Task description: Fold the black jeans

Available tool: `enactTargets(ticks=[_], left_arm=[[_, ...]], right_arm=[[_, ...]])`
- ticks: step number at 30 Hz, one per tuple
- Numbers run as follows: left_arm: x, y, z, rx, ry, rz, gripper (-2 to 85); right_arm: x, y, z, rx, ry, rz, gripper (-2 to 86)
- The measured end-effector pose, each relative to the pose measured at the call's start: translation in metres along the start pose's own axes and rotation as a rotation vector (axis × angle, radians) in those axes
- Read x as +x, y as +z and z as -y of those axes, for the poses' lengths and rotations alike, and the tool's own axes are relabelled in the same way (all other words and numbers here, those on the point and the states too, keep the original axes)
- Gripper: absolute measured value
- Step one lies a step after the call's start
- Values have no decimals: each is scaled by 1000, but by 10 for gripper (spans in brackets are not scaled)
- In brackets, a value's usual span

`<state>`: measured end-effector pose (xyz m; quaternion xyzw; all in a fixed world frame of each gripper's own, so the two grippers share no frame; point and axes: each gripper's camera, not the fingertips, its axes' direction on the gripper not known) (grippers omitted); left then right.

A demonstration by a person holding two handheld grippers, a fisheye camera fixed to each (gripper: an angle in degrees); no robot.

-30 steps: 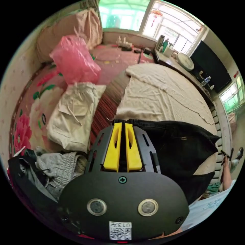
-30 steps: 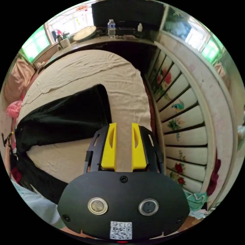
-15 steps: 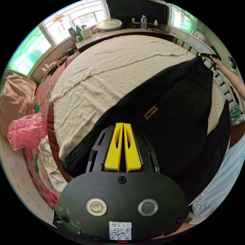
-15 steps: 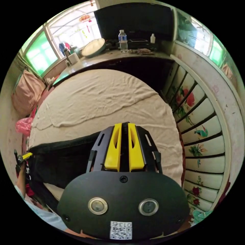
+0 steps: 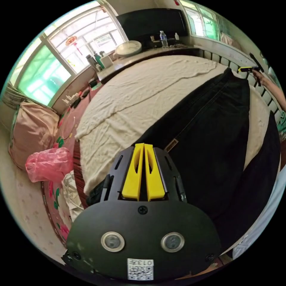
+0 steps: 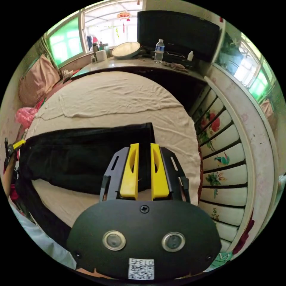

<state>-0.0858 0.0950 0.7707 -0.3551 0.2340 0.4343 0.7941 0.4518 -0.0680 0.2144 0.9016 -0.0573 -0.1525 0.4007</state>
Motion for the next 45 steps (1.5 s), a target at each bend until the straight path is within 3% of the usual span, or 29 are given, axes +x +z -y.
enactTargets(ticks=[3, 6, 10, 12, 16, 20, 25, 29, 36, 45], left_arm=[[9, 20, 14, -37, -12, -95, -3], [21, 44, 23, -123, 45, -76, -3], [16, 38, 31, -107, -40, -93, -3], [22, 13, 30, -5, -10, -112, -2], [70, -22, 29, 77, 208, -387, 5], [140, -27, 26, 28, 380, -608, 27], [201, -26, 22, -22, 504, -665, 63], [225, -16, 21, -87, 578, -582, 76], [222, -6, 29, -171, 535, -625, 28], [198, -62, 19, -42, 459, -530, 9]], right_arm=[[-16, 16, -24, -56, -42, -37, 18], [-11, 49, -38, -186, -74, -98, 7], [20, 15, -37, -65, 72, -89, 9], [28, -37, -52, 36, 103, -80, 23], [44, -85, -111, 27, 129, -65, 64], [67, -88, -203, -172, 184, -52, 102], [90, -81, -273, -226, 290, 83, 123], [87, -64, -285, -261, 253, 120, 104], [51, -60, -284, -281, 59, -10, 57], [38, -136, -254, -123, 10, -75, 57]])
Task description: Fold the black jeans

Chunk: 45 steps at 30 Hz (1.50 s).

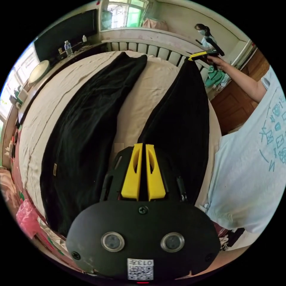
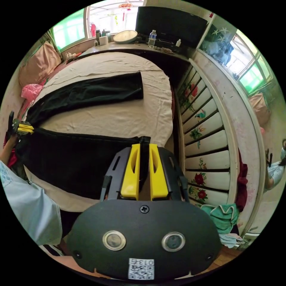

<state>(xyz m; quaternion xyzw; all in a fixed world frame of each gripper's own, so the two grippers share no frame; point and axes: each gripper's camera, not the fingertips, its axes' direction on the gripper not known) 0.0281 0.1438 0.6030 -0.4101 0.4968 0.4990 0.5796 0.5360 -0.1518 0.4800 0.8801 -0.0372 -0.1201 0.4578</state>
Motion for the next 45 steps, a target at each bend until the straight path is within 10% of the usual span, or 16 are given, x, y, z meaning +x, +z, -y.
enactTargets(ticks=[7, 19, 32, 40, 45], left_arm=[[-42, 22, -5, -5, -233, -114, 16], [33, -41, -117, -72, -383, 423, -2], [14, -5, -158, -27, -564, 255, -2], [-63, -94, -187, -25, -594, 647, 21], [-175, -101, -187, -106, -562, 575, 90]], right_arm=[[9, 89, 47, -124, 129, -68, 77], [-82, 90, -57, 6, 52, -74, 52], [-140, 177, -69, -82, -48, -179, 4], [-167, 137, 23, 126, -132, -93, 30], [-232, 168, 151, 176, -368, 62, 89]])
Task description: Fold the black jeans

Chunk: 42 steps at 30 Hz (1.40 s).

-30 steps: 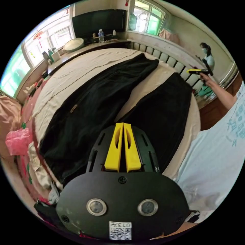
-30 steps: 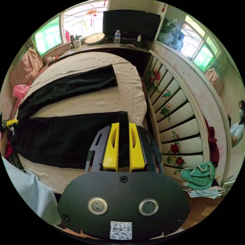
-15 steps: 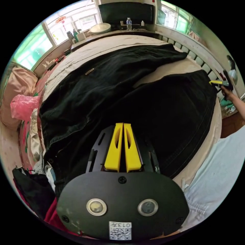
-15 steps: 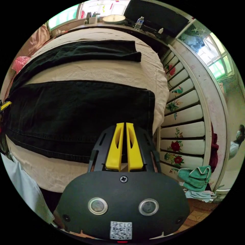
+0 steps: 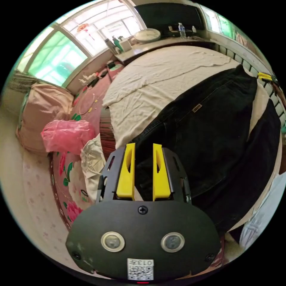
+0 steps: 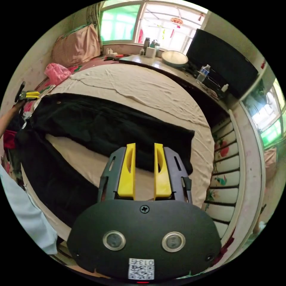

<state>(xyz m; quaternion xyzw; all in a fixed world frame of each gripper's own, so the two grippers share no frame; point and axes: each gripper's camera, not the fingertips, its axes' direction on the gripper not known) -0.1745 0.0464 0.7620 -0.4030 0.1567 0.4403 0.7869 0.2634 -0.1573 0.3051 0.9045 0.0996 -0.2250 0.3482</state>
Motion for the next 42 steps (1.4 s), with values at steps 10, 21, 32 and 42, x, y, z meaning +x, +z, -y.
enactTargets(ticks=[10, 21, 32, 42], left_arm=[[-10, 85, 68, -221, 354, -28, 134], [-18, 103, 83, -265, 508, -155, 126], [-15, 103, 58, -284, 426, -278, 49], [19, 28, -8, -111, 373, -58, 7]], right_arm=[[-46, 145, 143, -280, -450, -1, 89], [-35, 210, 167, -405, -434, 182, 80], [-68, 206, 152, -378, -445, 121, 11], [-118, 126, 107, -193, -482, -161, 2]])
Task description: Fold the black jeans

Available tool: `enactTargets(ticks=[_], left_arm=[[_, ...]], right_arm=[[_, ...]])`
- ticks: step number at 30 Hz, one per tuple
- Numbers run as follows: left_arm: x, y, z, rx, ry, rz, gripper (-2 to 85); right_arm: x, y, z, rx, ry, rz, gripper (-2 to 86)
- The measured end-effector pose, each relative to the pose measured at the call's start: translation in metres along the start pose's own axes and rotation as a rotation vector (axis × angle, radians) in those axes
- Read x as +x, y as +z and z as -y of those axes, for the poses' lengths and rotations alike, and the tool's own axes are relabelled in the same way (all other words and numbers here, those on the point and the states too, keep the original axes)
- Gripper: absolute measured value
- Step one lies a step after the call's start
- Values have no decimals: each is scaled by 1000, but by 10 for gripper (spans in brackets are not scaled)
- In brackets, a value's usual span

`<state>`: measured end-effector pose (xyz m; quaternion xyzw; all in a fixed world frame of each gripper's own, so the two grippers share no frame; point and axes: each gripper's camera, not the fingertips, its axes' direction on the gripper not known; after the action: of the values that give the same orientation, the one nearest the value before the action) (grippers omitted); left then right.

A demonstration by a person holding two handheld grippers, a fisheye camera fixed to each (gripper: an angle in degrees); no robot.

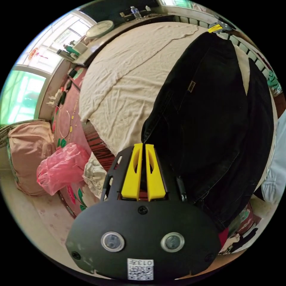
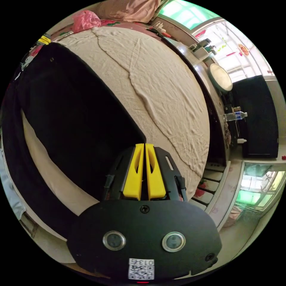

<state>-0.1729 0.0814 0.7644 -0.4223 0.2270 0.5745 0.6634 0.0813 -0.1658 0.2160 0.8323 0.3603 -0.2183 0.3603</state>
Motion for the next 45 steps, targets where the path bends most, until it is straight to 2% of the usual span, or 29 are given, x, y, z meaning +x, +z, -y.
enactTargets(ticks=[6, 11, 14, 19, 25, 34, 40, 43, 45], left_arm=[[67, -76, -56, 122, -58, 142, 5], [179, -154, -122, 176, -89, 330, 5], [251, -177, -156, 146, -118, 397, 6], [359, -158, -196, 42, -169, 400, 6], [448, -99, -212, -97, -61, 396, 5], [451, -136, -235, -65, -123, 387, 6], [474, -106, -241, -142, -29, 324, 8], [469, -121, -253, -190, -104, 323, 7], [464, -135, -269, -176, -197, 273, 11]], right_arm=[[-37, -89, -58, 87, 66, -195, 2], [-87, -173, -132, 152, 135, -379, 3], [-132, -212, -186, 152, 184, -466, 3], [-211, -223, -257, 60, 278, -495, 1], [-271, -185, -298, -113, 356, -362, 1], [-229, -255, -331, -47, 435, -359, 4], [-208, -261, -367, -92, 453, -141, 21], [-152, -294, -414, 3, 713, -31, 59], [-93, -310, -475, 61, 1034, -9, 89]])
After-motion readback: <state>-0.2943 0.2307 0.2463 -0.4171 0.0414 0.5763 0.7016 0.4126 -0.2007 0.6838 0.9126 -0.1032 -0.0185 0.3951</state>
